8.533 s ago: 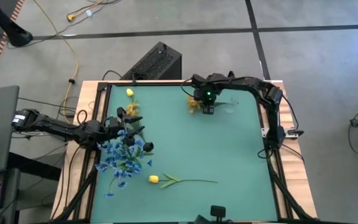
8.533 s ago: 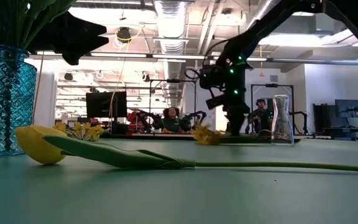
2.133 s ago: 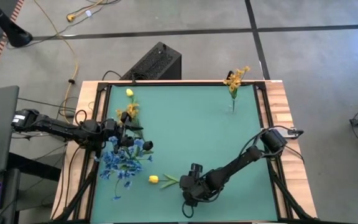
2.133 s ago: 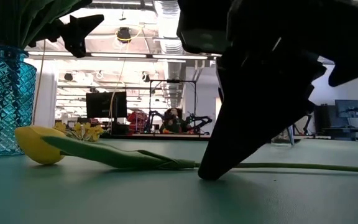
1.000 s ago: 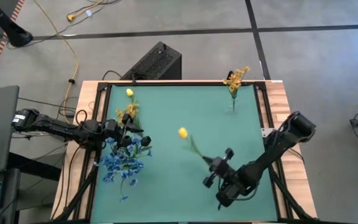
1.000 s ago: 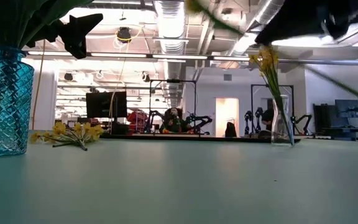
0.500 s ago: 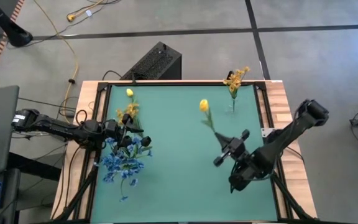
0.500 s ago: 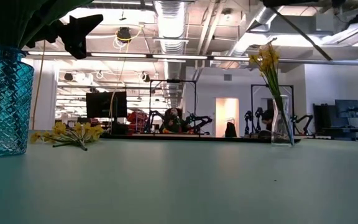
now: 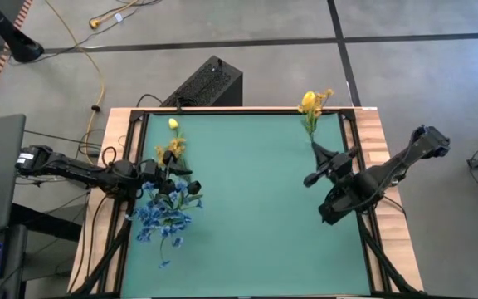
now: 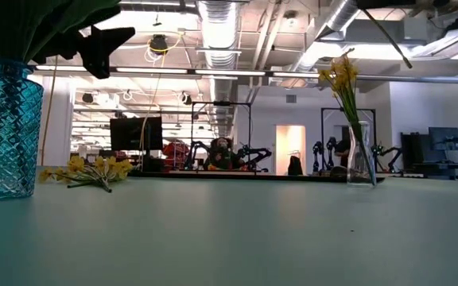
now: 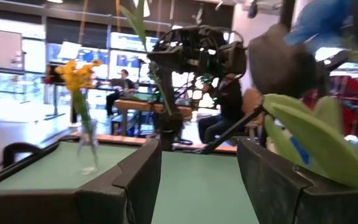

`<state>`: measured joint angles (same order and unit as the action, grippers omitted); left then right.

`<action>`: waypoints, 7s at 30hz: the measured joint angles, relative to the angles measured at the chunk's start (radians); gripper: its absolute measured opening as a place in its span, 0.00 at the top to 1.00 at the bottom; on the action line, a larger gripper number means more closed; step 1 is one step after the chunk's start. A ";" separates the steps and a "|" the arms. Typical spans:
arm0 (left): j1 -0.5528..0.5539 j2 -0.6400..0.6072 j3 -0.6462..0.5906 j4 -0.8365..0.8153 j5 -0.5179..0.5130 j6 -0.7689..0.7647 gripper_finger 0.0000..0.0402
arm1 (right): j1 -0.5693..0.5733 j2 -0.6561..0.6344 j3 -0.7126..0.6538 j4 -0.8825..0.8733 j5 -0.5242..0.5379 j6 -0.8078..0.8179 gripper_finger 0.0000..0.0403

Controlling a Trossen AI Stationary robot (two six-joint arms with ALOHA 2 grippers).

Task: Sort flowers into vase by color
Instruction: Put the bottom yellow flower into the transparent flower vase, then put the yellow flowers into the transparent flower vase

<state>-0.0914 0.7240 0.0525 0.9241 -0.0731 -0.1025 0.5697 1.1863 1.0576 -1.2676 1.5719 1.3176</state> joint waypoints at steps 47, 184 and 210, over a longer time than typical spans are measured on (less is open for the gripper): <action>0.000 0.000 0.000 0.140 -0.195 0.237 0.50 | -0.542 -0.555 -0.234 -0.206 -0.287 0.002 0.96; 0.003 0.075 0.066 0.113 -0.170 0.361 0.50 | -0.938 -0.586 -0.644 1.594 -0.842 -1.696 0.45; 0.002 0.074 0.066 0.092 -0.169 0.275 0.50 | -0.467 -0.312 -0.403 1.540 -0.840 -1.513 0.46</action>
<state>-0.0891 0.7984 0.1181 1.0164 -0.2424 0.1730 0.1024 0.8747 0.6544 0.2726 0.7321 -0.1956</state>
